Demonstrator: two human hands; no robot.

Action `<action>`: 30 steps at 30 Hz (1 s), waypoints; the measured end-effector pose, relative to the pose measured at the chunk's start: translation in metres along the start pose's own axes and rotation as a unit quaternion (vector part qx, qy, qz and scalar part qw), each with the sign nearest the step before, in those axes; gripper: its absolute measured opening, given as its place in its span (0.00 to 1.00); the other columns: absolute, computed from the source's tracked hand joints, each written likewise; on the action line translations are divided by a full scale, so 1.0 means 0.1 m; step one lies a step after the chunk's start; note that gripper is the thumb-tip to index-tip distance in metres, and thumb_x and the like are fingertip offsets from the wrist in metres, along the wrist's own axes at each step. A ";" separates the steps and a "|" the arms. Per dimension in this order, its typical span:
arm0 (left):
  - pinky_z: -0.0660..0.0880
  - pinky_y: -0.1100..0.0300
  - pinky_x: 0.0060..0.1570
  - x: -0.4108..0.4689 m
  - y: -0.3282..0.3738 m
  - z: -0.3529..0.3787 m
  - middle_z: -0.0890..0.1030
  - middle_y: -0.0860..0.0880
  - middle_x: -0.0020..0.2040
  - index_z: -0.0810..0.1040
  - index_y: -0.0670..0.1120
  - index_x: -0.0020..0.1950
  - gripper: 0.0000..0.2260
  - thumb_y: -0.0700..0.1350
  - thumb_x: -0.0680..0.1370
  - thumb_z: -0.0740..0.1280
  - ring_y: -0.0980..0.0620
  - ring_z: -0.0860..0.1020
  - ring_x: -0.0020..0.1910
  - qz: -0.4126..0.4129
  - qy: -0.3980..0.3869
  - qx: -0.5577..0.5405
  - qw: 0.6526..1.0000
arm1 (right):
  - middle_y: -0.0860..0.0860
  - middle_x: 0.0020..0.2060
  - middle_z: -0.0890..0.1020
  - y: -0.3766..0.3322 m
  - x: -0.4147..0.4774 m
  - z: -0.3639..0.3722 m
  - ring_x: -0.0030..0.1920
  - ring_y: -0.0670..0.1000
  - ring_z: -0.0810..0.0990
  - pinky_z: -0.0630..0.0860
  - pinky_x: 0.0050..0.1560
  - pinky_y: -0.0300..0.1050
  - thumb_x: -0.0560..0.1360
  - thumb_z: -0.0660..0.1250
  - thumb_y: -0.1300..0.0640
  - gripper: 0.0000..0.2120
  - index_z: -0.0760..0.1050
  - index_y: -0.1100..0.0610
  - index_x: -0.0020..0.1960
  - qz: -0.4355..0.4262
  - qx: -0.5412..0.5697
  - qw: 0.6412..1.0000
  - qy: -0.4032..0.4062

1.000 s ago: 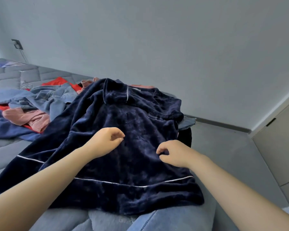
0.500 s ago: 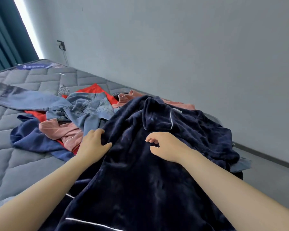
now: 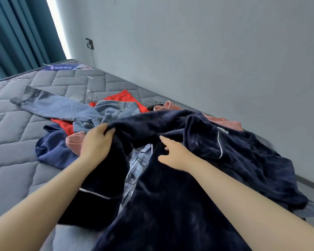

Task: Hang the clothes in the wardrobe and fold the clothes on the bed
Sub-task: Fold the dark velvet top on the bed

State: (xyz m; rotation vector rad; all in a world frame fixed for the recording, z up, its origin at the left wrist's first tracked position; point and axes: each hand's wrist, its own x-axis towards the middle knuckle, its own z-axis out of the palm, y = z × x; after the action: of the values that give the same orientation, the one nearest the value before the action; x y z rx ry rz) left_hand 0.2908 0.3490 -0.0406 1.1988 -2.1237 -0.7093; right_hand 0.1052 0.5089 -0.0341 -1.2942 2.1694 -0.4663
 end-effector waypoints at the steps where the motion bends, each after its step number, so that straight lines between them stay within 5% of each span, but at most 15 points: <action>1: 0.66 0.55 0.47 0.14 0.03 -0.09 0.82 0.39 0.49 0.79 0.40 0.50 0.09 0.45 0.79 0.63 0.40 0.77 0.51 -0.004 0.022 0.004 1.000 | 0.51 0.76 0.61 -0.01 0.04 0.01 0.74 0.51 0.63 0.65 0.72 0.48 0.76 0.63 0.56 0.35 0.53 0.55 0.79 0.009 0.010 1.000 -0.011; 6: 0.69 0.51 0.47 0.42 0.07 -0.23 0.80 0.39 0.43 0.77 0.40 0.44 0.10 0.46 0.78 0.64 0.38 0.77 0.48 -0.011 -0.022 0.050 0.998 | 0.53 0.76 0.63 -0.01 0.17 0.11 0.73 0.53 0.64 0.65 0.71 0.47 0.75 0.64 0.54 0.35 0.54 0.57 0.78 0.048 0.015 0.997 -0.059; 12: 0.61 0.56 0.38 0.38 0.37 -0.26 0.73 0.49 0.32 0.71 0.44 0.35 0.13 0.47 0.77 0.67 0.47 0.72 0.38 0.020 -0.056 -0.020 0.998 | 0.53 0.72 0.68 -0.05 0.10 0.01 0.68 0.52 0.71 0.68 0.66 0.43 0.77 0.63 0.58 0.29 0.60 0.55 0.76 0.030 0.062 0.997 0.025; 15: 0.69 0.52 0.44 0.42 0.66 -0.32 0.80 0.43 0.38 0.77 0.41 0.40 0.12 0.49 0.78 0.66 0.44 0.76 0.43 0.036 -0.072 -0.055 0.995 | 0.49 0.64 0.75 -0.02 -0.08 -0.23 0.59 0.48 0.77 0.75 0.54 0.39 0.77 0.63 0.59 0.25 0.66 0.51 0.73 0.019 0.108 0.991 0.077; 18: 0.73 0.49 0.54 0.49 1.08 -0.33 0.82 0.39 0.47 0.80 0.40 0.48 0.14 0.51 0.78 0.64 0.43 0.79 0.47 0.021 -0.109 -0.134 0.985 | 0.47 0.55 0.80 0.10 -0.37 -0.52 0.53 0.48 0.81 0.79 0.56 0.47 0.77 0.64 0.61 0.19 0.72 0.51 0.66 0.028 0.194 0.971 0.134; 20: 0.75 0.50 0.50 0.50 1.40 -0.26 0.81 0.37 0.45 0.77 0.39 0.47 0.14 0.51 0.79 0.64 0.44 0.78 0.43 -0.021 -0.194 -0.261 0.945 | 0.49 0.50 0.82 0.25 -0.60 -0.69 0.47 0.48 0.84 0.81 0.50 0.44 0.78 0.63 0.62 0.14 0.75 0.53 0.62 0.048 0.264 0.948 0.170; 23: 0.77 0.58 0.43 0.42 1.83 -0.03 0.79 0.42 0.46 0.74 0.44 0.52 0.10 0.50 0.82 0.60 0.47 0.79 0.41 -0.113 -0.419 -0.459 0.775 | 0.52 0.48 0.84 0.56 -0.93 -0.89 0.46 0.51 0.85 0.82 0.48 0.43 0.80 0.61 0.59 0.10 0.77 0.55 0.58 0.111 0.319 0.916 0.216; 24: 0.79 0.56 0.46 0.38 1.91 0.10 0.79 0.41 0.51 0.74 0.42 0.56 0.11 0.49 0.82 0.59 0.45 0.81 0.46 -0.129 -0.448 -0.456 0.758 | 0.53 0.49 0.83 0.69 -1.03 -0.93 0.47 0.52 0.84 0.82 0.50 0.46 0.81 0.60 0.57 0.11 0.77 0.55 0.58 0.139 0.330 0.905 0.232; 26: 0.80 0.54 0.47 0.26 1.98 0.39 0.78 0.39 0.58 0.73 0.41 0.61 0.12 0.46 0.82 0.61 0.44 0.80 0.49 -0.127 -0.423 -0.382 0.812 | 0.54 0.52 0.82 0.92 -1.21 -0.96 0.50 0.53 0.82 0.79 0.56 0.51 0.81 0.58 0.50 0.14 0.75 0.57 0.61 0.195 0.341 0.884 0.252; 30: 0.77 0.60 0.43 0.03 1.80 0.84 0.81 0.43 0.49 0.78 0.43 0.51 0.06 0.41 0.80 0.62 0.50 0.77 0.42 -0.055 -0.343 -0.228 0.910 | 0.52 0.60 0.77 1.20 -1.46 -0.83 0.60 0.54 0.77 0.73 0.64 0.55 0.78 0.58 0.40 0.26 0.68 0.55 0.69 0.251 0.247 0.910 0.219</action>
State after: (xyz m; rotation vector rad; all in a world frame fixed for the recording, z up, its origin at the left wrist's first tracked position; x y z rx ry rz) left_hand 0.1284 0.4413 0.0277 0.8816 -2.2165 -1.7780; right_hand 0.0254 0.6953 0.0064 -0.3514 2.3973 -1.0757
